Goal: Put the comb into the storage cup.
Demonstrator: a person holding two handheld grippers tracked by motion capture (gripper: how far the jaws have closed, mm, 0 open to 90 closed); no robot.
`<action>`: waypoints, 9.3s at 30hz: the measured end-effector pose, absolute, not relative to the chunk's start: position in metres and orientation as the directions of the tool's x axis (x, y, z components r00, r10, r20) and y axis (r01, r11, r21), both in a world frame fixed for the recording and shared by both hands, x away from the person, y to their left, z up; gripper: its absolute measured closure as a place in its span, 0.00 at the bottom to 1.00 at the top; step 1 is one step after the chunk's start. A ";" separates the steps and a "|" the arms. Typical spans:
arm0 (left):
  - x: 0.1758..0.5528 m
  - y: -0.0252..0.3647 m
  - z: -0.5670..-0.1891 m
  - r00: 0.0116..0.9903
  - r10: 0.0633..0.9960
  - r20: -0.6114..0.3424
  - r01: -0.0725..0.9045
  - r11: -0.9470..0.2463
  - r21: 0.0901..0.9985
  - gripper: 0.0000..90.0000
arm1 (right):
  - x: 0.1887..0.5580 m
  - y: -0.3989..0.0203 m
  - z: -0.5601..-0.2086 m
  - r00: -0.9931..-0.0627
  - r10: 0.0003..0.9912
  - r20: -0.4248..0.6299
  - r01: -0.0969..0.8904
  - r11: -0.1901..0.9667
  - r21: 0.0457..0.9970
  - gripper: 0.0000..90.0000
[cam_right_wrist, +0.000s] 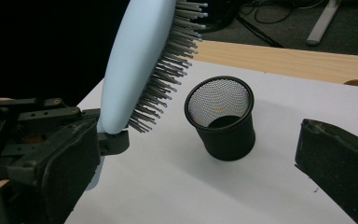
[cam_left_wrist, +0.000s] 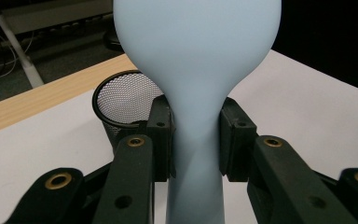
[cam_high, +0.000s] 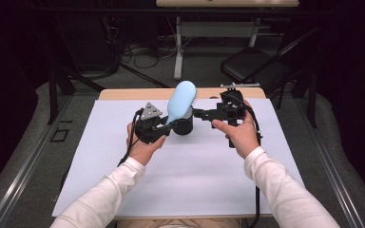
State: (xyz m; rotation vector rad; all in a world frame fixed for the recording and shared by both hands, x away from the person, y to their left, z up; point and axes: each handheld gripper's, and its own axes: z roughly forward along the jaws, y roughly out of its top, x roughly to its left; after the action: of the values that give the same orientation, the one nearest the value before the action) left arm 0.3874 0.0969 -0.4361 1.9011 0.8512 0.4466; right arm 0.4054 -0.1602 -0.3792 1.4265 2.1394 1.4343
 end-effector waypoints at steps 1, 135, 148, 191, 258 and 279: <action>0.387 0.097 -0.436 0.688 0.724 -0.053 0.368 -0.285 0.885 0.78 | 0.406 -0.160 -0.379 -0.517 0.791 0.328 0.602 0.063 0.796 0.00; 0.365 0.062 -0.454 0.766 0.642 0.026 0.264 -0.351 0.898 0.78 | 0.430 -0.166 -0.387 -0.491 0.647 0.583 0.719 -0.078 0.691 0.45; 0.365 0.062 -0.455 0.768 0.640 0.018 0.268 -0.346 0.899 0.78 | 0.429 -0.169 -0.390 -0.459 0.630 0.627 0.741 -0.118 0.661 0.50; 0.367 0.061 -0.460 0.777 0.630 -0.008 0.289 -0.345 0.893 0.78 | 0.431 -0.171 -0.392 -0.387 0.615 0.687 0.793 -0.159 0.588 0.53; 0.358 0.088 -0.448 0.740 0.663 -0.114 0.361 -0.248 0.899 0.45 | 0.440 -0.172 -0.376 -0.366 0.633 0.682 0.801 -0.158 0.577 0.55; 0.358 0.097 -0.445 0.739 0.666 -0.106 0.364 -0.261 0.894 0.20 | 0.440 -0.173 -0.367 -0.366 0.653 0.663 0.786 -0.165 0.596 0.54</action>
State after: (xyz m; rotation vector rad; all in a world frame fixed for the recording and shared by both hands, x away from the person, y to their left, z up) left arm 0.3584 0.0971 -0.4451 1.8786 0.7945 0.3554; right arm 0.4397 -0.1733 -0.3666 1.8336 2.1069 1.7008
